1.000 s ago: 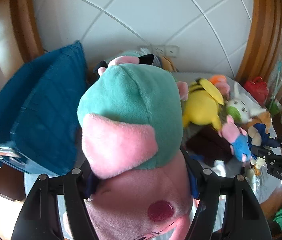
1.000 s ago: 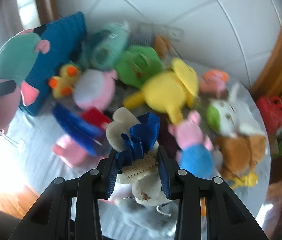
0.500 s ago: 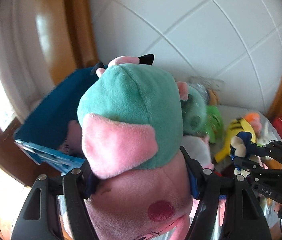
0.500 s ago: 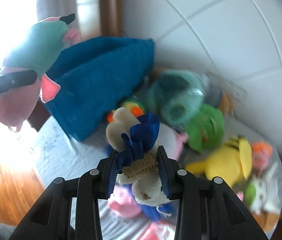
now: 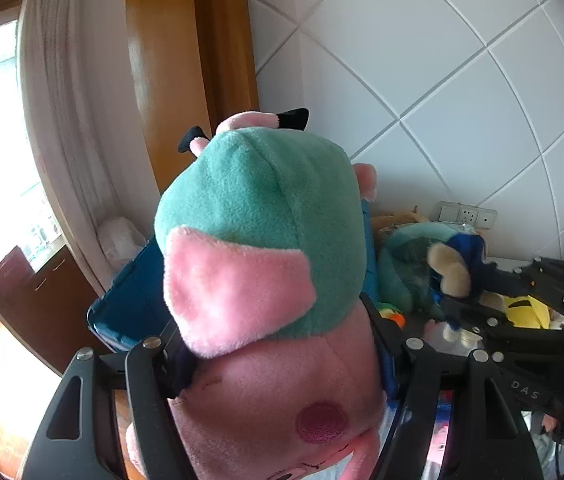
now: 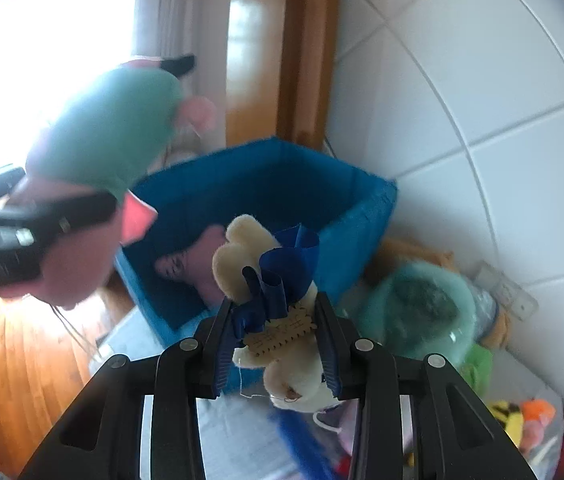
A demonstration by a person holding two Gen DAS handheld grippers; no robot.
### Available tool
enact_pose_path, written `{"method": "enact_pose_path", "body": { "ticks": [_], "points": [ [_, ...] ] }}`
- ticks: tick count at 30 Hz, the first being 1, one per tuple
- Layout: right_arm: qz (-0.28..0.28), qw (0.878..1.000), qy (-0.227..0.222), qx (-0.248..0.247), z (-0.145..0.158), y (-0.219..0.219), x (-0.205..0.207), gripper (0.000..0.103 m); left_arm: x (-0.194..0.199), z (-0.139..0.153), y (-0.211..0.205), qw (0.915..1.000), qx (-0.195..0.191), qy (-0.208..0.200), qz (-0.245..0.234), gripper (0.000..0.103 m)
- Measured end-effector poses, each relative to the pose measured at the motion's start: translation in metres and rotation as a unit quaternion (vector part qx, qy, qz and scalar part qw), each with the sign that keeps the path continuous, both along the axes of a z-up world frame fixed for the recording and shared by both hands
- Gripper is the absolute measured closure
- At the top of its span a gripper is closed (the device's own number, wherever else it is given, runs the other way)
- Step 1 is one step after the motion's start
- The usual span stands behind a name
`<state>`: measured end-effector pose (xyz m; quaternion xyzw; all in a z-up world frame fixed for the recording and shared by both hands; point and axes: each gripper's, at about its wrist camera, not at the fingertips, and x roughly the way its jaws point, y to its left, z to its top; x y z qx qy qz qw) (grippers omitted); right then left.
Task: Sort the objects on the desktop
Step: 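Carry the pig and white bear over the blue crate with both tools, then open both tools to drop the pig and bear into the crate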
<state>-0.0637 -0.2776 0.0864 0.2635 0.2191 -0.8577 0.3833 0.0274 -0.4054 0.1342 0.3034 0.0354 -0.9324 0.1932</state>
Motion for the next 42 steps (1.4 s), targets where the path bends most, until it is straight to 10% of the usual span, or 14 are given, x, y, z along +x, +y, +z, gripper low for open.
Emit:
{"method": "enact_pose_path", "body": {
  "ticks": [17,42],
  "points": [
    [-0.07,0.997,-0.025,0.029,-0.03,-0.184,-0.031,0.068,-0.046,-0.032,-0.162,0.9971,0.023,-0.026,-0.067,0.034],
    [-0.123,0.99,-0.048,0.054,-0.056,-0.203,-0.071,0.067,-0.077,-0.042,-0.181,0.9943,0.03,-0.048,-0.09,0.034]
  ]
}}
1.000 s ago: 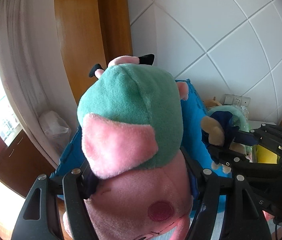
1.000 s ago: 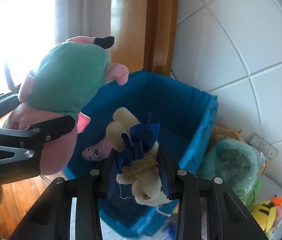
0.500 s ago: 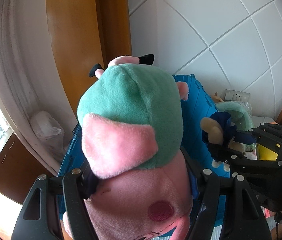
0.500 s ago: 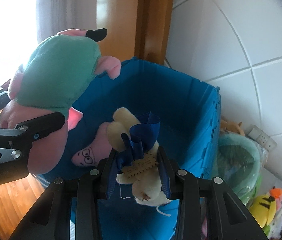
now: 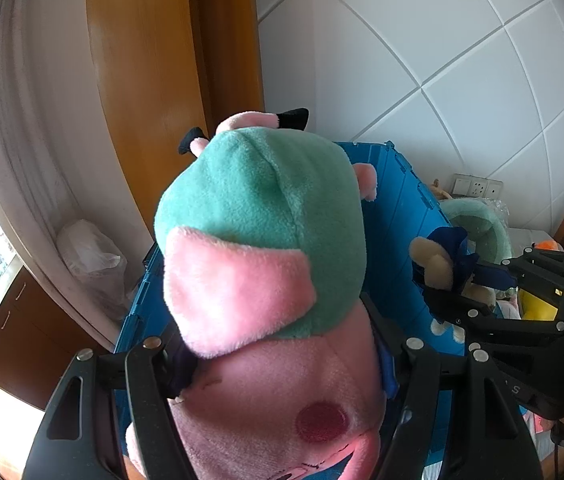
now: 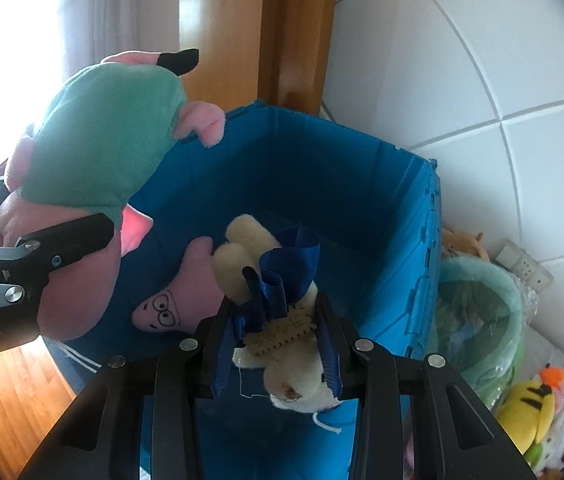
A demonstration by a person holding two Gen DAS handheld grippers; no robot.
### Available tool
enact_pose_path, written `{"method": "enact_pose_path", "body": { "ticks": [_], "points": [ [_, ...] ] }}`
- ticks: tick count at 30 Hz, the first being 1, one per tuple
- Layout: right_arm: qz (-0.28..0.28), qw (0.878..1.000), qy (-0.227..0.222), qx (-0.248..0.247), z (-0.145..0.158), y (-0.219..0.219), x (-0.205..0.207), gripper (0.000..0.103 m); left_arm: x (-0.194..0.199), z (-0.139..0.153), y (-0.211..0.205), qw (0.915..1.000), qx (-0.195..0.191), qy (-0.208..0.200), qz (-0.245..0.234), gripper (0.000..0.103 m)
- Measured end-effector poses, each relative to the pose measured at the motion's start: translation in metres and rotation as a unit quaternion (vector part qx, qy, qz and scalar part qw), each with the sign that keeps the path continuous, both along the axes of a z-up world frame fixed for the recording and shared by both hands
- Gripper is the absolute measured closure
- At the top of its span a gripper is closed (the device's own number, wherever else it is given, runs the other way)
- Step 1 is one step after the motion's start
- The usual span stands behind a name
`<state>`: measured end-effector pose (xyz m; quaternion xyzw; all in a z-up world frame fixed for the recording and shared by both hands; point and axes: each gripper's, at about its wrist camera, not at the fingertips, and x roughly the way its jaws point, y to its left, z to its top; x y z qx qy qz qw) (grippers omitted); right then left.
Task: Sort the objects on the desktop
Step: 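Open both tools to drop the pig and bear into the crate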
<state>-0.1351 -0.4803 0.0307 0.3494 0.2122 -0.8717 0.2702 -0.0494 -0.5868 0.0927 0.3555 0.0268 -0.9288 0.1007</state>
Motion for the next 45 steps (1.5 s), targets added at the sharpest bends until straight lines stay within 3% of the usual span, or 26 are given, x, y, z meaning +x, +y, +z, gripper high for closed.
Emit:
{"method": "enact_pose_path", "body": {
  "ticks": [4,6,7,9,11,27,35,45],
  "points": [
    [-0.001,1.0,0.001,0.001,-0.001,0.0,-0.002,0.067,0.0,0.0,-0.003,1.0,-0.001,0.0,0.001,0.034],
    [-0.002,1.0,0.004,0.004,-0.001,-0.001,-0.002,0.064,0.0,-0.002,-0.003,1.0,-0.006,-0.001,0.0,0.03],
    [-0.005,1.0,0.01,0.007,-0.001,-0.002,-0.002,0.061,-0.001,-0.003,-0.003,1.0,-0.009,-0.002,0.001,0.023],
    [-0.009,1.0,0.027,0.011,0.001,-0.003,-0.001,0.03,-0.002,-0.004,-0.005,0.9999,-0.01,-0.002,0.008,0.015],
    [-0.01,0.999,0.034,0.009,0.003,-0.003,-0.001,0.007,-0.002,-0.006,-0.006,0.9998,-0.011,-0.001,0.014,0.0],
    [-0.001,1.0,0.027,0.009,0.004,-0.003,0.01,0.006,0.014,-0.002,-0.009,0.9995,-0.007,0.007,0.03,0.0],
    [-0.007,1.0,0.023,0.013,0.0,0.02,0.028,0.006,0.031,-0.003,0.01,0.9996,-0.003,0.006,0.027,0.0],
    [-0.037,0.999,0.018,-0.004,-0.014,0.117,0.075,0.006,0.048,-0.012,0.107,0.9993,-0.001,0.006,-0.036,0.0]
  ]
}}
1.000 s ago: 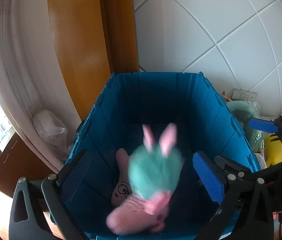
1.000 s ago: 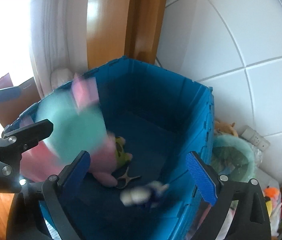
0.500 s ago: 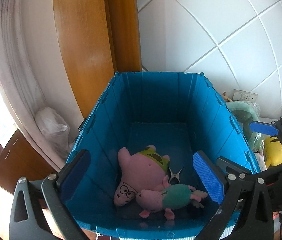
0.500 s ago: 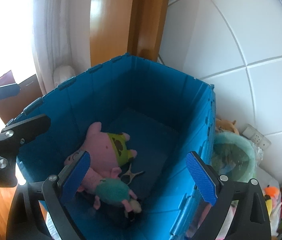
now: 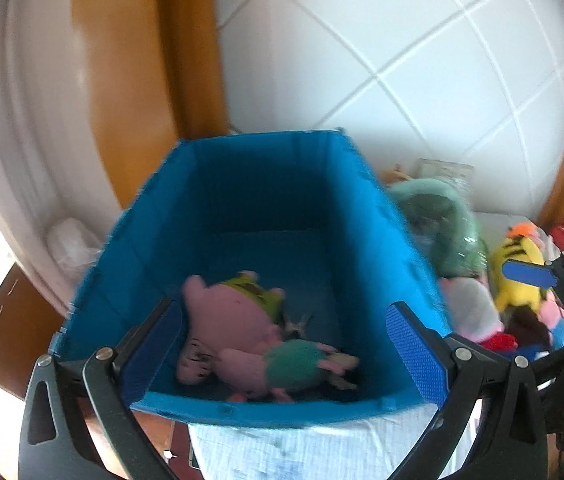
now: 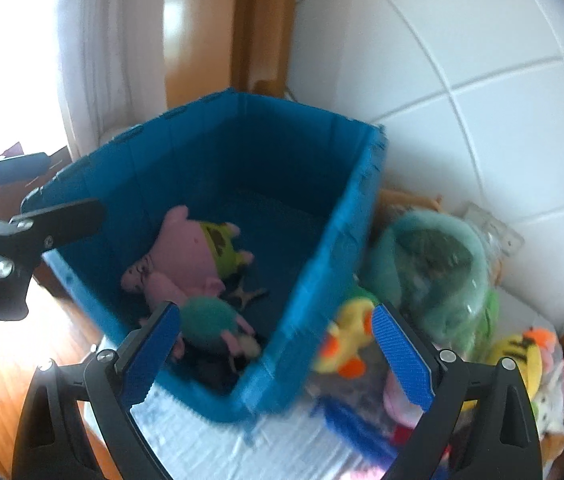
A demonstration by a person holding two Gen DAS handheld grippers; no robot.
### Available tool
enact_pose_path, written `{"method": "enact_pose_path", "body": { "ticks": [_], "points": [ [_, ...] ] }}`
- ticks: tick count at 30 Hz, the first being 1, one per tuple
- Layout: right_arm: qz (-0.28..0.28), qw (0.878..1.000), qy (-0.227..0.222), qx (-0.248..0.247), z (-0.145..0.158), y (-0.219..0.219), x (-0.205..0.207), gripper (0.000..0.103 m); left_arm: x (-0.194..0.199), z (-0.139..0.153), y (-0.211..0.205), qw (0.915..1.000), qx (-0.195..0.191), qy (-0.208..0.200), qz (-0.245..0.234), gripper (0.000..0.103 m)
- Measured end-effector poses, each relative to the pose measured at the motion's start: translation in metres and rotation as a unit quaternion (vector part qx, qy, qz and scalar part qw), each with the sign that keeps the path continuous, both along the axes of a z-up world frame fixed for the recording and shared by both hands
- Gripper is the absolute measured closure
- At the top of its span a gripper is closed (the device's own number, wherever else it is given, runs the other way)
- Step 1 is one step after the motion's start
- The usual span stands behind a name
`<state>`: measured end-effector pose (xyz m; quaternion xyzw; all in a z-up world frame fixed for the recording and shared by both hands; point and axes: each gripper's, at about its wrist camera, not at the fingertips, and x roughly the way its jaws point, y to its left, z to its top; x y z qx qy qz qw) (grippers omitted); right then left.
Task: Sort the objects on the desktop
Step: 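Open both tools to drop the pig and bear into the crate, then move both tools back over the toy pile on the bed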
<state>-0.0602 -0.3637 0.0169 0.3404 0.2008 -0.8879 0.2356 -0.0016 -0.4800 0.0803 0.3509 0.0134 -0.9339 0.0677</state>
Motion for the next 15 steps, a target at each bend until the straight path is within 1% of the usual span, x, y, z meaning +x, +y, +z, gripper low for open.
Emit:
{"method": "enact_pose_path", "body": {
  "ticks": [4,8,11,15],
  "points": [
    [-0.029,0.999,-0.002,-0.014,-0.01,0.076,0.018,0.006,0.001,-0.003,0.062,0.9995,-0.007,-0.004,-0.03,0.0],
    [-0.073,0.997,-0.022,-0.013,-0.027,0.179,0.028,0.006,0.0,-0.016,0.136,0.998,-0.007,-0.024,-0.057,0.0],
    [-0.108,0.993,-0.04,-0.01,-0.04,0.263,0.035,0.006,-0.002,-0.039,0.198,0.9955,-0.003,-0.05,-0.08,0.0],
    [-0.132,0.99,-0.054,-0.01,-0.051,0.346,0.045,0.006,-0.008,-0.072,0.253,0.9924,0.017,-0.084,-0.088,0.0]
  ]
}}
